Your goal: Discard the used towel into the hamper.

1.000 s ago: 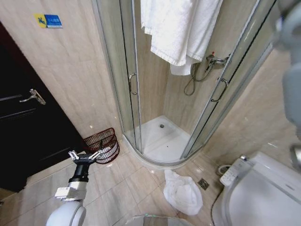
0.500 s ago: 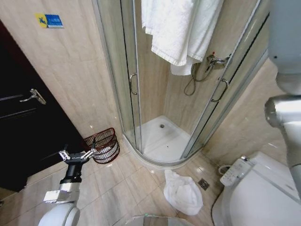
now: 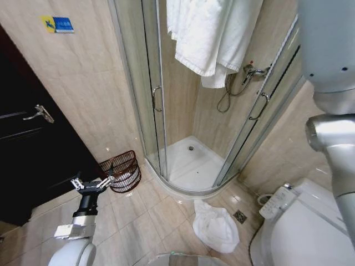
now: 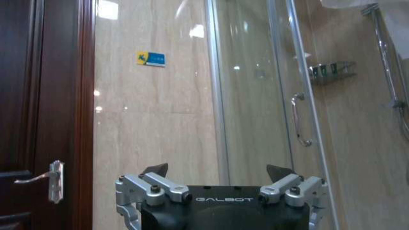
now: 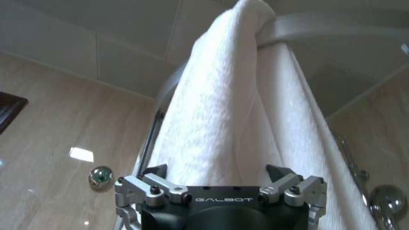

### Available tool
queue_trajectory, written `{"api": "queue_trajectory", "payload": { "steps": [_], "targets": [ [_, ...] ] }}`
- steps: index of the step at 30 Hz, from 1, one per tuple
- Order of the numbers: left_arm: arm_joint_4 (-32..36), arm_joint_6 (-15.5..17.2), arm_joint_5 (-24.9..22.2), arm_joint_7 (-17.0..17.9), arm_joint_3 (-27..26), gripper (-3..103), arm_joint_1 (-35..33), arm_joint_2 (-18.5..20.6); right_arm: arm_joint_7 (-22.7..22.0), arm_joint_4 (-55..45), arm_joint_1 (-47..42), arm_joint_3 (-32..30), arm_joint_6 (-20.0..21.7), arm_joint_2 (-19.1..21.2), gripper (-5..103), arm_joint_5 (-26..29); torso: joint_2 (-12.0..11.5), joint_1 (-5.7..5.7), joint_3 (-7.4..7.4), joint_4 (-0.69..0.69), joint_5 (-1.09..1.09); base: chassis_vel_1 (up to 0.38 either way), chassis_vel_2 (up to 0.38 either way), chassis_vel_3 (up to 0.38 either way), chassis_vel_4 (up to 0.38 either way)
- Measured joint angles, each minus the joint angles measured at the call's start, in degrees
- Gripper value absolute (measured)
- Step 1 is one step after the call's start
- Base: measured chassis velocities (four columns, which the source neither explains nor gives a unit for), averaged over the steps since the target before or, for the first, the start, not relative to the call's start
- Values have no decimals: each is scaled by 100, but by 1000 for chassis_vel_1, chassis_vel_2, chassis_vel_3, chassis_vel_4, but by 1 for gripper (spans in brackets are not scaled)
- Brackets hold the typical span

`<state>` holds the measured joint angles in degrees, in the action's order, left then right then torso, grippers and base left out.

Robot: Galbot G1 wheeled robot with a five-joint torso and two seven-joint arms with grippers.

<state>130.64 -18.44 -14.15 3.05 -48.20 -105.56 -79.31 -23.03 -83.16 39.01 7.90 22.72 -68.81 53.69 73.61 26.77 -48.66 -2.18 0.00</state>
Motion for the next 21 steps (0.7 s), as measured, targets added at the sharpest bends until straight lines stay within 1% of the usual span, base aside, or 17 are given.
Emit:
{"api": "queue_trajectory", "payload": {
  "steps": [3,4,6,8,9,11,13,14,16,17,20,21],
  "targets": [
    [0,-5,-32,-2,-38,100,1,0,-61,-102,-139,-11,10,4,100,1,0,0,0,0,0,0,0,0,0],
    [0,-6,-43,-2,-50,100,-1,1,-63,-126,-198,-11,11,18,103,-6,0,0,0,0,0,0,0,0,0],
    [0,-8,-49,-3,-58,100,-1,1,-64,-137,-235,-11,9,31,103,-13,0,0,0,0,0,0,0,0,0],
    [0,-13,-62,-4,-79,100,-3,4,-58,-162,-315,-5,-11,76,95,-39,0,0,0,0,1,0,0,0,0],
    [0,-13,-71,-4,-88,100,-3,7,-41,-174,-346,7,-49,108,88,-46,0,0,0,1,1,0,0,0,0],
    [-1,-13,-72,-4,-91,100,-1,9,-33,-176,-353,12,-65,117,88,-47,0,0,0,1,1,0,0,0,0],
    [1,-13,-74,-4,-93,100,5,11,-7,-181,-377,36,-116,145,78,-48,0,0,0,1,1,0,0,0,0],
    [1,-13,-74,-4,-93,100,5,11,-7,-181,-377,36,-116,145,78,-48,0,0,0,1,1,0,0,0,0],
    [13,-13,-74,-4,-87,100,7,5,-4,-200,-397,42,-131,156,66,-40,0,0,0,1,0,0,0,0,0],
    [16,-13,-74,-4,-84,100,7,3,-4,-208,-404,43,-134,158,66,-37,0,0,0,0,0,0,0,0,0],
    [42,-9,-75,-4,-71,100,-2,-12,-3,-248,-442,43,-140,169,50,-26,0,0,1,1,0,0,0,0,0],
    [42,-9,-75,-4,-71,100,-2,-12,-3,-248,-442,43,-140,169,50,-26,0,0,1,1,0,0,0,0,0]
  ]
}}
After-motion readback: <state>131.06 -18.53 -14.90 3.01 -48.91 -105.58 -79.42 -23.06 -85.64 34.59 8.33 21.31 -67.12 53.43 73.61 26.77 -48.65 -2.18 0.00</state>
